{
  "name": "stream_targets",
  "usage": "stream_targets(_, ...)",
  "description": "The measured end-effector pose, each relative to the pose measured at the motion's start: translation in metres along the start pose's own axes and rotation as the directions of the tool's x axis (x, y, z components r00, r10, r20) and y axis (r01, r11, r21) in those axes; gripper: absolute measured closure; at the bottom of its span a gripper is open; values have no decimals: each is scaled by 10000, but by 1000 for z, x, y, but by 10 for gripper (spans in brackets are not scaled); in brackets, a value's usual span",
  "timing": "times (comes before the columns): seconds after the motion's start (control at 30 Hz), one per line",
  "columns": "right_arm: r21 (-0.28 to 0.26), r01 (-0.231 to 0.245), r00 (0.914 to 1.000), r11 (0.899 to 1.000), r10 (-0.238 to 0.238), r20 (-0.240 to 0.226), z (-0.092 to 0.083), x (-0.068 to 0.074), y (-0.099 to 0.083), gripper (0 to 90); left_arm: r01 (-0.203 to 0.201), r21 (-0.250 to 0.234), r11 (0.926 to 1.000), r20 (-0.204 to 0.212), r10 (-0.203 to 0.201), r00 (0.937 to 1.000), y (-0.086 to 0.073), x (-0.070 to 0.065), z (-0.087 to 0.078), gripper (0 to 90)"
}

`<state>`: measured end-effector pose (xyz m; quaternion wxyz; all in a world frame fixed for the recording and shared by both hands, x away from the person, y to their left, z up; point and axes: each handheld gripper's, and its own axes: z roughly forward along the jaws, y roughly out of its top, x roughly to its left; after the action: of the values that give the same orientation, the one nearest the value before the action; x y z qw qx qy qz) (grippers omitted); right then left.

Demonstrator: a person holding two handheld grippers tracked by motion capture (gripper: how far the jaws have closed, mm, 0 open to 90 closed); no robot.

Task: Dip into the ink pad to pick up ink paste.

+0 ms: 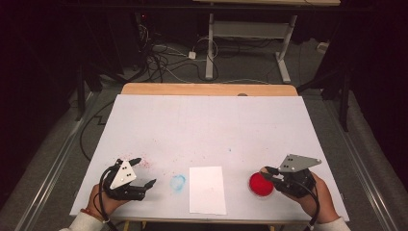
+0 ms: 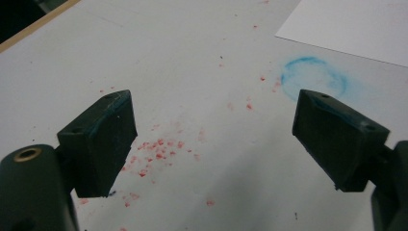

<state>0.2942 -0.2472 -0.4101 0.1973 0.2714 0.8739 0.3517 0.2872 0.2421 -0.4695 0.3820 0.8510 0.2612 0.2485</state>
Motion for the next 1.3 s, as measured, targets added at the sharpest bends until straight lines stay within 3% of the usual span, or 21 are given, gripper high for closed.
stream_targets(0.23,-785,-66,9997,9969,83,215,-13,-2,11,759,92,-20,10000,96,-92,9999,-1,3,3,145)
stream_targets(0.63,-1073,13,9994,9942,26,356,-22,-1,20,759,72,-67,10000,36,-71,10000,0,2,1,145)
stream_targets(1.3,-1186,218,9998,9927,-220,3,-8,6,38,759,170,-26,9999,-59,-170,9998,-7,0,-7,145)
